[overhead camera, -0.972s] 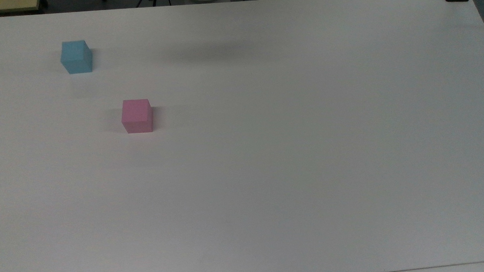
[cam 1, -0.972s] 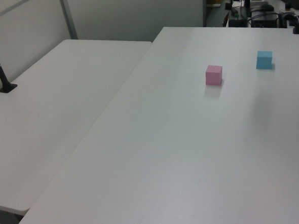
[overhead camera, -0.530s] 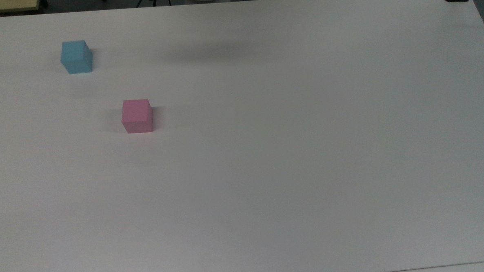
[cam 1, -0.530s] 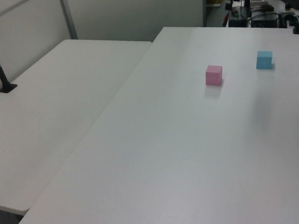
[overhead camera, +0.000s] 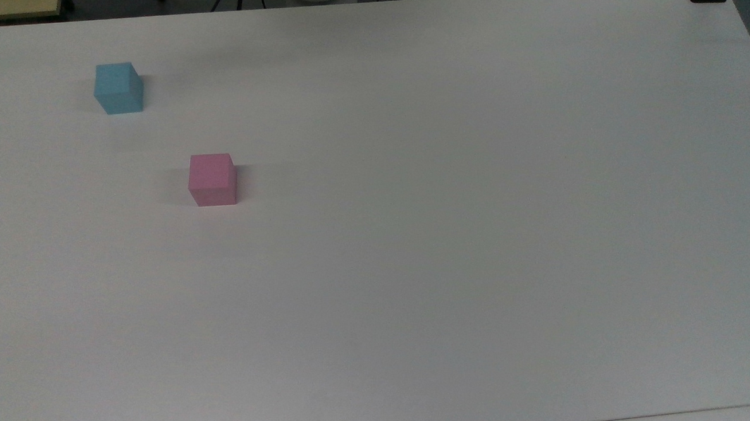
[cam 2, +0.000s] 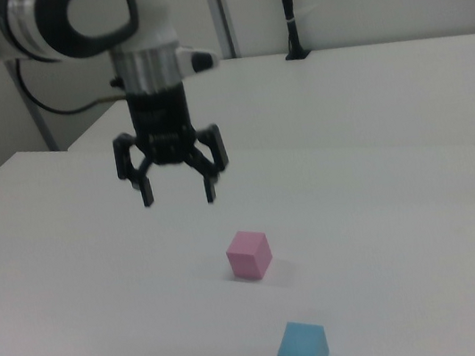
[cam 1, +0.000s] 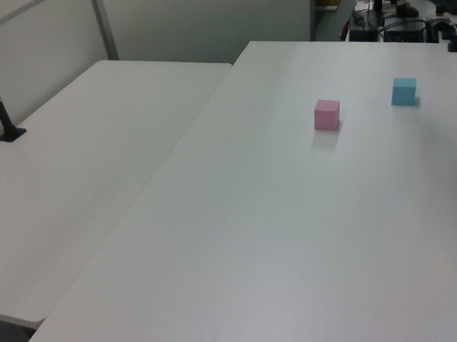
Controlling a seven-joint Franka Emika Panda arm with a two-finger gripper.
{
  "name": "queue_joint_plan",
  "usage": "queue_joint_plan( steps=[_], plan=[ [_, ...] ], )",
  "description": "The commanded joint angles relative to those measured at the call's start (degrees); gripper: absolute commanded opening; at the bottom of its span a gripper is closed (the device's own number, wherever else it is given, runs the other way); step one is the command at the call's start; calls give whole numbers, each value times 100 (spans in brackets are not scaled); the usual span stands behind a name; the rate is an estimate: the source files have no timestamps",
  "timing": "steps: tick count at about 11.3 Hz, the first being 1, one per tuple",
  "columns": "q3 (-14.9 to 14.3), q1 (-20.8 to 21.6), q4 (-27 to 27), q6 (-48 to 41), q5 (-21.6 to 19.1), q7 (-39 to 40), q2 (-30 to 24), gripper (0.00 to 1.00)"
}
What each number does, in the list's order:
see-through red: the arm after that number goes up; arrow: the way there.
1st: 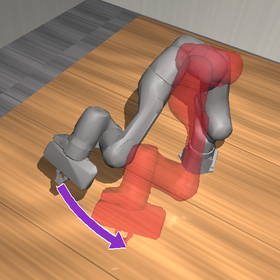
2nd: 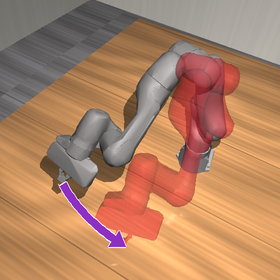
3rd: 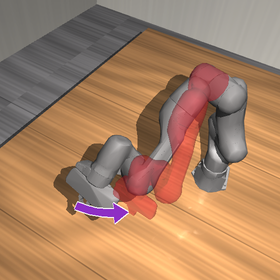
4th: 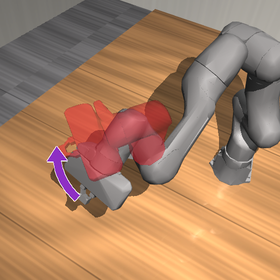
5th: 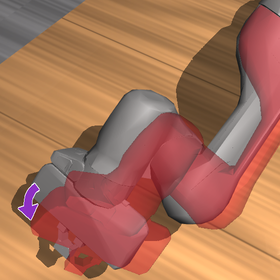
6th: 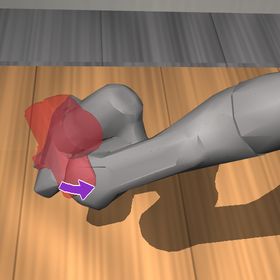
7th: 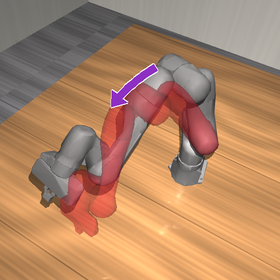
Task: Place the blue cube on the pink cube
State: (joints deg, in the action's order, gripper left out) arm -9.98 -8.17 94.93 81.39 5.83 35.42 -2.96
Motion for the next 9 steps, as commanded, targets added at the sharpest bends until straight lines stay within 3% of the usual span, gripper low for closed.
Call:
queue_joint_plan(
  steps=[1, 4, 6, 9],
  plan=[
    [-30, -385, 927, 374, 172, 316, -108, 100],
    [-531, -431, 2140, 2559, 199, 360, -47, 100],
    [-829, -431, 2467, 3695, 199, 640, 242, 100],
    [-1041, -518, 2495, 3946, 182, 844, 542, 100]
  ],
)
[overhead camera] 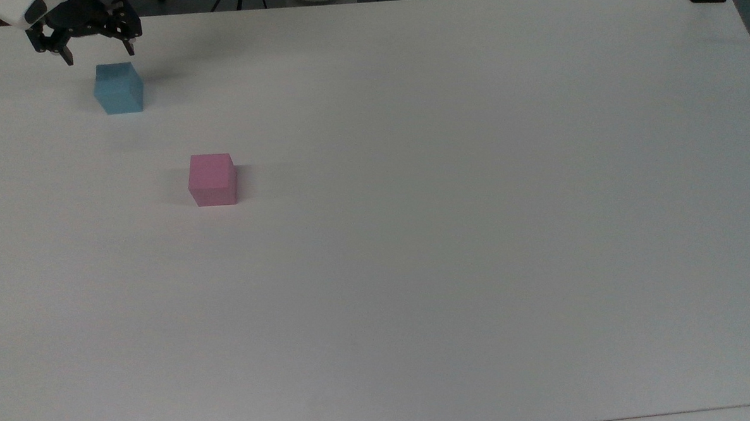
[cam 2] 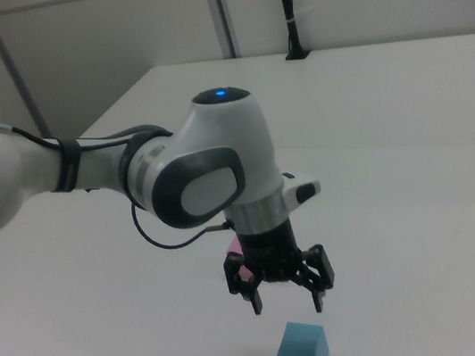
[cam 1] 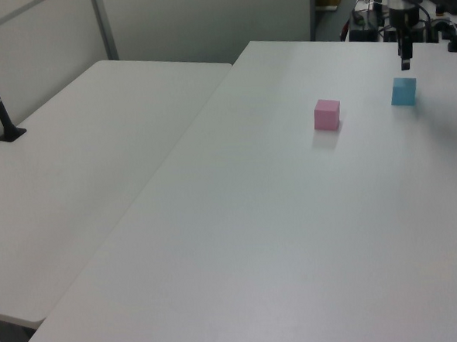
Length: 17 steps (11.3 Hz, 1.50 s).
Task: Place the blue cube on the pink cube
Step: 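Move the open gripper down over the light-blue cube, then close the gripper on the light-blue cube and lift it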
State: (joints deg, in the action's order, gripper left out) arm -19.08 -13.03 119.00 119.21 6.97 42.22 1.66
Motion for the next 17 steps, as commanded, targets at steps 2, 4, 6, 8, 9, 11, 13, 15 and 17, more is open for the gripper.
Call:
queue_joint_plan(
  steps=[2, 4, 6, 8, 9, 11, 13, 15, 17],
  plan=[
    [-131, -182, 150, 320, -11, 146, 281, 100],
    [-131, -244, 159, 593, -212, 58, 510, 100],
    [-113, -200, 150, 612, -783, 41, 607, 100],
    [-96, -182, 150, 612, -934, 40, 634, 100],
    [-96, -182, 185, 603, -935, 49, 642, 100],
    [-96, -173, 282, 655, -935, 102, 730, 82],
    [-96, -165, 273, 656, -891, 181, 783, 34],
    [-96, -103, 168, 569, -891, 129, 740, 24],
    [-78, -7, -627, -462, -943, 58, 678, 24]
  ],
)
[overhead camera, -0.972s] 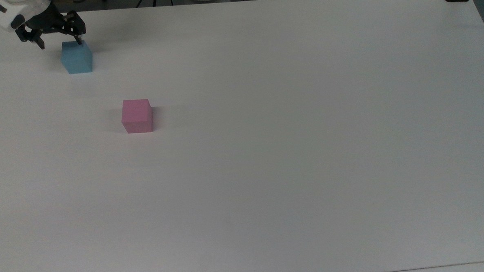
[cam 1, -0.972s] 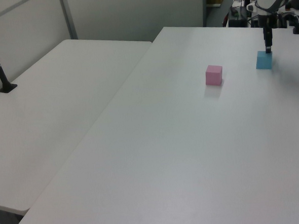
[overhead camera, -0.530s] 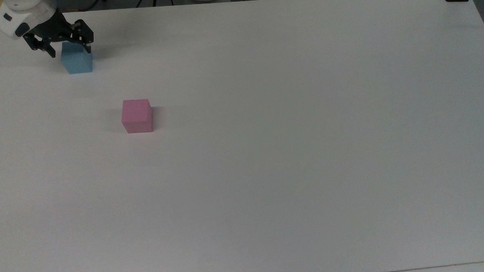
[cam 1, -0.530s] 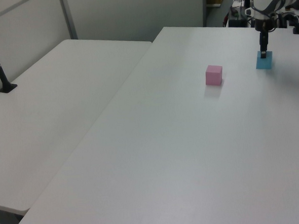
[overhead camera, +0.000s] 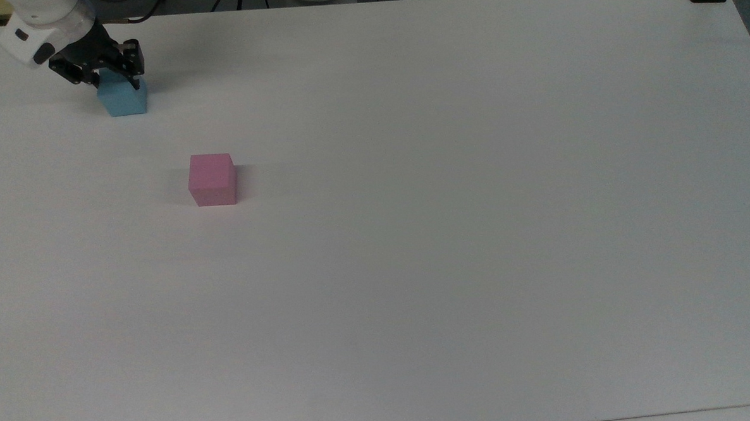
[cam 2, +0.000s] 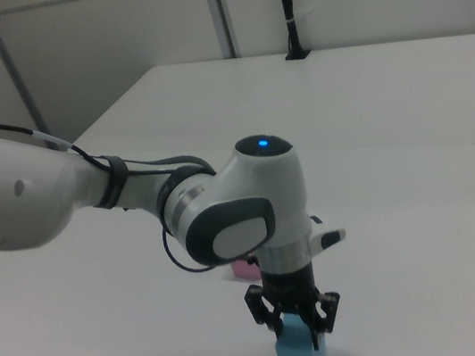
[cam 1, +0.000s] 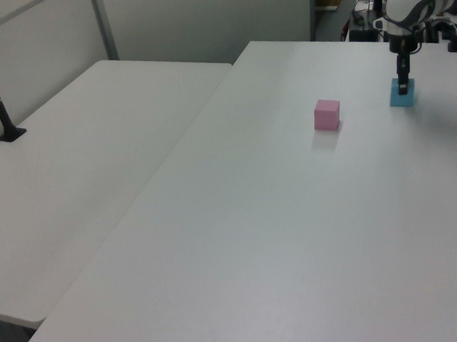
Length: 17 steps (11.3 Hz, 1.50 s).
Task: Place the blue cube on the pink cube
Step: 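Close the gripper on the light-blue cube and lift it, then carry the light-blue cube over the pink cube and lower it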
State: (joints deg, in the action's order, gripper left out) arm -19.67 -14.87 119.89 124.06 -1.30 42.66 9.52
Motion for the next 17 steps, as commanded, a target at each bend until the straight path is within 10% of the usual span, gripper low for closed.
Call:
queue_joint_plan(
  steps=[1, 8, 15, 17],
  plan=[
    [-19, 378, -1165, -1450, -133, -229, -91, 24],
    [138, 1504, -2417, -1517, -459, -2919, 585, 24],
    [543, 1601, -2646, -1490, -54, -3000, 1104, 29],
    [552, 1592, -2646, -1499, -37, -3035, 1104, 100]
  ],
)
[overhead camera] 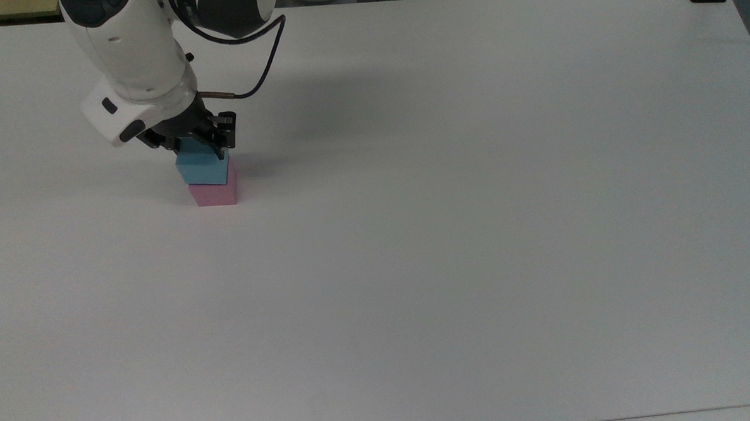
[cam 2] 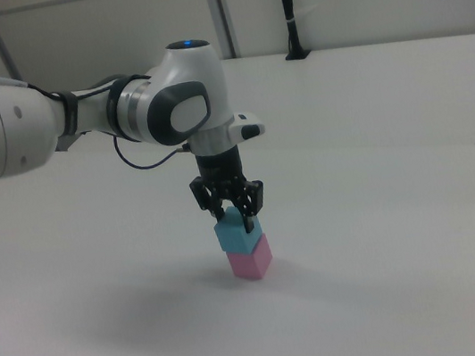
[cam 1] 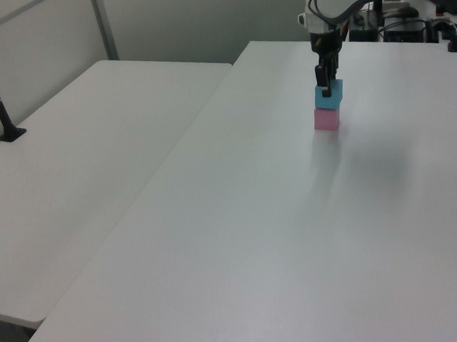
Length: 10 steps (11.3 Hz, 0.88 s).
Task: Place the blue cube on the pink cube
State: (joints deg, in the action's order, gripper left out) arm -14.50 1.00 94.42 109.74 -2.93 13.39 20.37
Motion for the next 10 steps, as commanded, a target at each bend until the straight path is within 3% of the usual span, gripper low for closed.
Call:
queue_joint_plan(
  steps=[1, 4, 6, 10],
  plan=[
    [26, -21, -99, -67, 135, -100, 19, 100],
    [26, -47, -116, -137, 153, -117, -120, 100],
    [17, -117, -125, -268, 126, -135, -654, 100],
    [-53, -197, -406, -1786, 135, -362, -1947, 100]
  ],
)
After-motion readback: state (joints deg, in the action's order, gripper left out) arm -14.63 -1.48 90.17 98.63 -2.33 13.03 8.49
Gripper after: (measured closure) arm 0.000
